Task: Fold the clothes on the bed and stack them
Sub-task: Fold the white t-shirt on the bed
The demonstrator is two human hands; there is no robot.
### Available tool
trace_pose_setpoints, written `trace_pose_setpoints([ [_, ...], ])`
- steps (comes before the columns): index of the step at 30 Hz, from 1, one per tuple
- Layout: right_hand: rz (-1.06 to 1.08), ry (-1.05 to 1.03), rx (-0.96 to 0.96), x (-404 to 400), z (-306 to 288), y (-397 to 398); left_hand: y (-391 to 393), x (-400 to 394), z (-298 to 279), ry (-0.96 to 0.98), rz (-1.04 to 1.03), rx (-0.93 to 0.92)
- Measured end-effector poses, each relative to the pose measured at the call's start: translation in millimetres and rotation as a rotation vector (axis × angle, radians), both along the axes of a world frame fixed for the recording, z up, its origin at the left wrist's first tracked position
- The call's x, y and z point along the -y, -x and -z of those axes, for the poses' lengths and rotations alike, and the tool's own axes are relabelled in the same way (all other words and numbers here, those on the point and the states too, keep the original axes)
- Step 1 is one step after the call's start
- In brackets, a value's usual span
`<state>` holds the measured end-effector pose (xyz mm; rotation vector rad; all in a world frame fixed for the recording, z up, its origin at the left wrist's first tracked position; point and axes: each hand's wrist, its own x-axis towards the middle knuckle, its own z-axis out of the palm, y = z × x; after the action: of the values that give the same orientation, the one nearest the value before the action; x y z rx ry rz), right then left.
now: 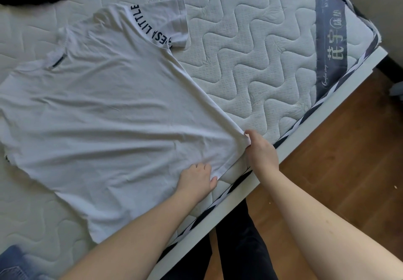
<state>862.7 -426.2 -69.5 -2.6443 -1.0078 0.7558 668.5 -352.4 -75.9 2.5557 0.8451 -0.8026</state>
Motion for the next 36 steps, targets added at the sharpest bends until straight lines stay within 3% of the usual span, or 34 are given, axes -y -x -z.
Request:
trace_pose_setpoints([
  [6,0.053,0.097,-0.056,-5,3,3,33,-3,0,-0.02,-0.01,0.028],
  [14,0.025,0.119,0.167,28,-17,43,99,-4,-23,-0.104,-0.063,0.124],
  [18,-0.265,0.107,0.144,34,-26,100,156,1,-29,-0.135,-0.155,0.094],
  [22,-0.639,0.158,0.055,14,-22,166,203,9,-31,-0.051,-0.272,-0.055],
  [27,-0.868,0.169,-0.079,-20,-21,244,256,28,-33,0.006,-0.461,-0.124],
  [32,-1.157,0.169,-0.086,-24,-10,287,290,66,-31,-0.181,-0.689,0.123],
  [36,-1.347,0.152,0.062,-13,-1,296,299,96,-18,-0.119,-1.264,0.282],
])
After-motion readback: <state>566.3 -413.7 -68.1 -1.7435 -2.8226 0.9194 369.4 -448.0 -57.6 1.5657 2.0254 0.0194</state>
